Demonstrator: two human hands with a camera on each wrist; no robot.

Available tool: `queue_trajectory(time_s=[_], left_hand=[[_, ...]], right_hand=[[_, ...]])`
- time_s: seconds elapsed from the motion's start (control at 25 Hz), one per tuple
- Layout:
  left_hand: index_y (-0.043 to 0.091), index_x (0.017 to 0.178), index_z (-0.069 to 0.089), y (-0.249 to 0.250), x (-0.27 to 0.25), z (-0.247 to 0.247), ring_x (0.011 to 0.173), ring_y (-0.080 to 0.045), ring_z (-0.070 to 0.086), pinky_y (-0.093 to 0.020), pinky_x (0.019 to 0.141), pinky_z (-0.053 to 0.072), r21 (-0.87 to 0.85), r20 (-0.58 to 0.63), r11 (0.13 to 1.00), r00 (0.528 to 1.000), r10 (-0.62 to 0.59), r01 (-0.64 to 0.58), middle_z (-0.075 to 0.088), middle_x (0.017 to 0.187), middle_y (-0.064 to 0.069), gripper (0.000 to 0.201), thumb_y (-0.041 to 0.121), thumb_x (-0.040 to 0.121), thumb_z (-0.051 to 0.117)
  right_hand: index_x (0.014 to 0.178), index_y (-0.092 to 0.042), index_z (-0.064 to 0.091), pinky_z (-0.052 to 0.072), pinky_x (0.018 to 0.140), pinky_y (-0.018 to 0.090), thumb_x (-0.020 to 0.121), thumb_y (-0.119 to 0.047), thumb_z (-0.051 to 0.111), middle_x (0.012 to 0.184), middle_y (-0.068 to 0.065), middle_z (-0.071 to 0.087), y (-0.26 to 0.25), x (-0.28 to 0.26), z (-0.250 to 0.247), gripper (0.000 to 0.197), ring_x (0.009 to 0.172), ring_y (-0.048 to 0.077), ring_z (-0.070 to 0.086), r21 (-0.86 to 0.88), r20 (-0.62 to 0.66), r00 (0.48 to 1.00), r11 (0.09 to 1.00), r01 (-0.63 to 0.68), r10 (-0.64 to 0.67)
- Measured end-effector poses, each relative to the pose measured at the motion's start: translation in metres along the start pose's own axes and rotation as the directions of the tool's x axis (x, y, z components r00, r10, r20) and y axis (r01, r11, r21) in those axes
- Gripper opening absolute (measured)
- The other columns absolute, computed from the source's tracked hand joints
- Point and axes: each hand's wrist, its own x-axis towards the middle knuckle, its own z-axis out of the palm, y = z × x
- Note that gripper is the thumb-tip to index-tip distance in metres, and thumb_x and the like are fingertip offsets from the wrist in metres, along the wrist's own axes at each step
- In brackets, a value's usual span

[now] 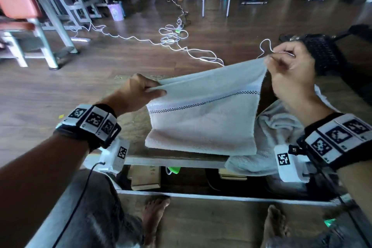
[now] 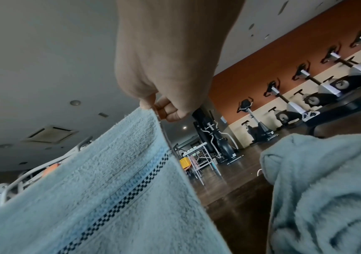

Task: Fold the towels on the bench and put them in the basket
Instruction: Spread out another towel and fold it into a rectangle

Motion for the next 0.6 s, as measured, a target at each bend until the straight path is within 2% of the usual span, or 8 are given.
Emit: queue_trajectory(time_s=[0.08,0.12,0.2,0.32,0.36,0.44,0.52,0.6], left_hand=[[0.018,0.08,0.071,0.007,-0.003,-0.02,0.055,-0.006,0.032,-0.023,0.049,0.031,0.055,0.001,0.998,1.0,0.024,-0.025,0.039,0.061,0.008,0.025,0.039,0.09,0.063],[0.018,0.084,0.071,0.016,-0.006,-0.029,0.057,-0.005,0.033,-0.021,0.05,0.032,0.068,0.022,0.997,0.999,0.044,-0.045,0.04,0.064,0.007,0.024,0.036,0.095,0.061],[0.019,0.084,0.069,0.03,-0.012,-0.041,0.059,-0.001,0.036,-0.022,0.055,0.035,0.002,0.052,0.993,0.991,0.122,-0.122,0.044,0.065,0.013,0.022,0.027,0.099,0.055],[0.029,0.082,0.068,0.04,-0.015,-0.054,0.066,-0.005,0.044,-0.029,0.06,0.042,-0.086,0.037,0.979,0.982,0.186,-0.183,0.054,0.069,0.01,0.02,0.037,0.096,0.056],[0.026,0.085,0.071,0.042,-0.014,-0.057,0.068,-0.007,0.048,-0.029,0.063,0.044,-0.11,0.006,0.98,0.986,0.169,-0.167,0.062,0.073,0.003,0.017,0.038,0.093,0.061],[0.017,0.088,0.077,0.046,-0.015,-0.061,0.069,-0.007,0.055,-0.024,0.066,0.046,-0.21,-0.093,0.969,0.99,0.11,-0.127,0.074,0.082,-0.007,0.009,0.026,0.086,0.075],[0.007,0.087,0.079,0.053,-0.019,-0.066,0.065,0.001,0.056,-0.015,0.062,0.046,-0.272,-0.158,0.954,0.984,0.084,-0.125,0.076,0.079,-0.002,0.014,0.016,0.077,0.081],[0.005,0.086,0.079,0.056,-0.022,-0.072,0.064,0.006,0.057,-0.011,0.061,0.047,-0.292,-0.134,0.95,0.988,0.072,-0.109,0.076,0.076,0.008,0.015,0.013,0.073,0.083]], right_hand=[[0.098,-0.023,0.053,0.05,0.077,0.015,0.091,-0.002,0.064,0.083,-0.008,0.068,-0.003,0.01,-0.003,0.025,0.076,-0.002,0.065,-0.02,-0.031,0.998,0.998,-0.056,0.056],[0.1,-0.021,0.054,0.05,0.076,0.015,0.091,-0.003,0.064,0.084,-0.008,0.068,-0.006,0.014,-0.005,0.022,0.075,-0.003,0.065,-0.044,-0.041,0.996,0.996,-0.075,0.073],[0.103,-0.017,0.055,0.05,0.076,0.014,0.091,-0.004,0.065,0.085,-0.005,0.069,-0.014,0.018,-0.008,0.021,0.073,-0.005,0.064,-0.075,-0.054,0.993,0.992,-0.105,0.101],[0.106,-0.016,0.056,0.049,0.073,0.01,0.091,-0.003,0.064,0.088,0.002,0.068,-0.025,0.021,-0.013,0.021,0.072,-0.004,0.063,-0.085,-0.078,0.989,0.988,-0.132,0.125],[0.106,-0.016,0.056,0.049,0.073,0.01,0.092,-0.003,0.064,0.089,0.003,0.068,-0.028,0.021,-0.015,0.021,0.074,-0.002,0.063,-0.09,-0.084,0.988,0.987,-0.135,0.128],[0.103,-0.019,0.056,0.05,0.077,0.017,0.091,-0.006,0.065,0.091,0.004,0.07,-0.032,0.024,-0.02,0.02,0.079,0.005,0.065,-0.114,-0.094,0.988,0.984,-0.135,0.125],[0.101,-0.021,0.055,0.052,0.081,0.023,0.091,-0.008,0.066,0.095,0.005,0.071,-0.038,0.027,-0.025,0.02,0.085,0.009,0.066,-0.135,-0.09,0.989,0.983,-0.126,0.115],[0.102,-0.021,0.055,0.052,0.083,0.024,0.091,-0.008,0.066,0.095,0.003,0.071,-0.045,0.028,-0.028,0.02,0.088,0.01,0.066,-0.137,-0.084,0.99,0.983,-0.123,0.112]])
